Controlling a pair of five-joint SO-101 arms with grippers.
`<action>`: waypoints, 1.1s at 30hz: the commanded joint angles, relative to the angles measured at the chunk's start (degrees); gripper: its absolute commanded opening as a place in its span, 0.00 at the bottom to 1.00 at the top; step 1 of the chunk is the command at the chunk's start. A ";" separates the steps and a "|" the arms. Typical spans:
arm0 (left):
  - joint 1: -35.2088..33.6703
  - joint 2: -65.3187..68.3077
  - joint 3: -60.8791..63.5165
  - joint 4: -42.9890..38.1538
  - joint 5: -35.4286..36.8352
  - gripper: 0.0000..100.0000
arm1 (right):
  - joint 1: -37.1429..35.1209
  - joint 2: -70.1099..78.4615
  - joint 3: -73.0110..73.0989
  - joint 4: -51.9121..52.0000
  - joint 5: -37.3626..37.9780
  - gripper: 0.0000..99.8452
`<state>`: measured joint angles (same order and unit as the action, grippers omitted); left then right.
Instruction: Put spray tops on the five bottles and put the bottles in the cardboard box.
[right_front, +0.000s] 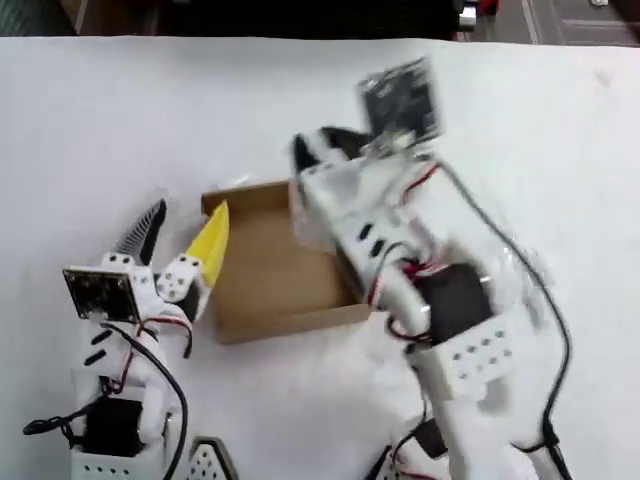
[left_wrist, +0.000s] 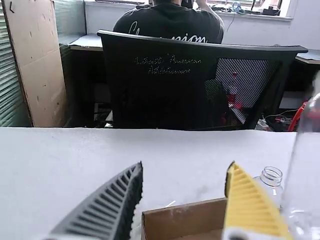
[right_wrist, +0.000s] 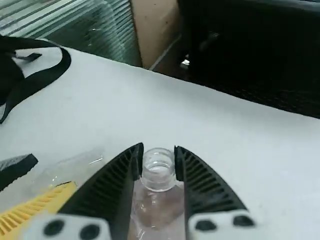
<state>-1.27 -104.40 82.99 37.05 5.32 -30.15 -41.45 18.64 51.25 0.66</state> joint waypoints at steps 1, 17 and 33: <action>-2.68 -0.48 -0.88 -2.29 0.00 0.23 | -4.00 -2.95 18.81 -22.73 5.54 0.02; -4.44 -0.48 -0.35 -5.01 0.00 0.19 | -4.70 16.84 40.18 -72.84 6.24 0.02; -4.35 -0.48 -0.35 -5.01 0.00 0.19 | -4.70 27.82 40.18 -82.33 6.68 0.02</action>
<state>-5.14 -104.40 82.99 33.54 5.32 -34.64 -13.49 59.34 -29.63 6.64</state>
